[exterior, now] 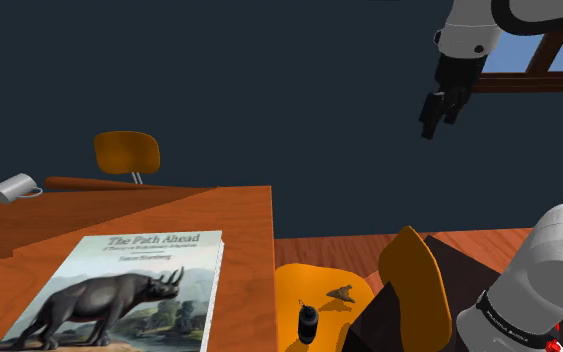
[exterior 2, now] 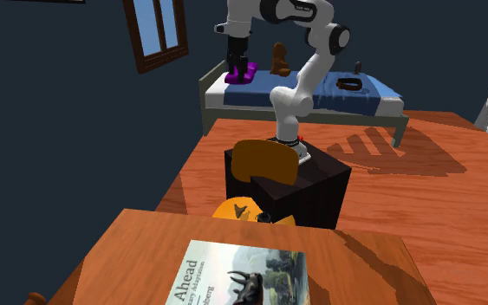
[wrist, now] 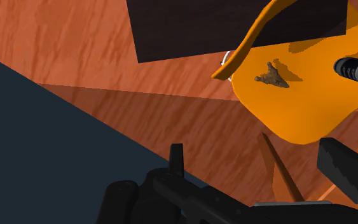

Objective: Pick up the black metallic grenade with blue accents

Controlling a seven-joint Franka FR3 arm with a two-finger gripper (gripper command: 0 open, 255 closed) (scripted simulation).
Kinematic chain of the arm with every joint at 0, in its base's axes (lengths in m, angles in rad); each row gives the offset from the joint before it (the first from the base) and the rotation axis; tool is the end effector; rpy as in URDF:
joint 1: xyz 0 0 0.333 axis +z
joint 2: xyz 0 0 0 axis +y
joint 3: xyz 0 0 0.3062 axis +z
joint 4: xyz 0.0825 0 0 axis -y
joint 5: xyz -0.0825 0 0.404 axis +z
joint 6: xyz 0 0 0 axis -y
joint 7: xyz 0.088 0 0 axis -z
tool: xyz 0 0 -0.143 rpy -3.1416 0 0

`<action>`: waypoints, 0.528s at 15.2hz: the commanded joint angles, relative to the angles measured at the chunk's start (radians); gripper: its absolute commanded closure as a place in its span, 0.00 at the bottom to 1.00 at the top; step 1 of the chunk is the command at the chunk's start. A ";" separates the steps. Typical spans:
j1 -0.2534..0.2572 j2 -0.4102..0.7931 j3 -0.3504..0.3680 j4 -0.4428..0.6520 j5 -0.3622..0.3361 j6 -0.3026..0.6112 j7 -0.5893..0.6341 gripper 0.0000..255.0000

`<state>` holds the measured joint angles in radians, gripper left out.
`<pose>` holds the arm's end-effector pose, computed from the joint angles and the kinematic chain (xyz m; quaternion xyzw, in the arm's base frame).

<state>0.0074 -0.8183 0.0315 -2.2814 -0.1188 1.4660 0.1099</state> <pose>0.3142 -0.0030 0.5865 0.9964 -0.0466 0.0063 0.0702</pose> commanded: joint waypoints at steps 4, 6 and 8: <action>0.013 -0.025 0.035 -0.099 0.033 0.077 0.054 0.00; 0.024 -0.035 0.060 -0.159 0.057 0.130 0.089 0.00; 0.035 -0.039 0.087 -0.216 0.081 0.185 0.124 0.00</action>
<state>0.0370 -0.8537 0.1061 -2.4653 -0.0497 1.6199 0.2167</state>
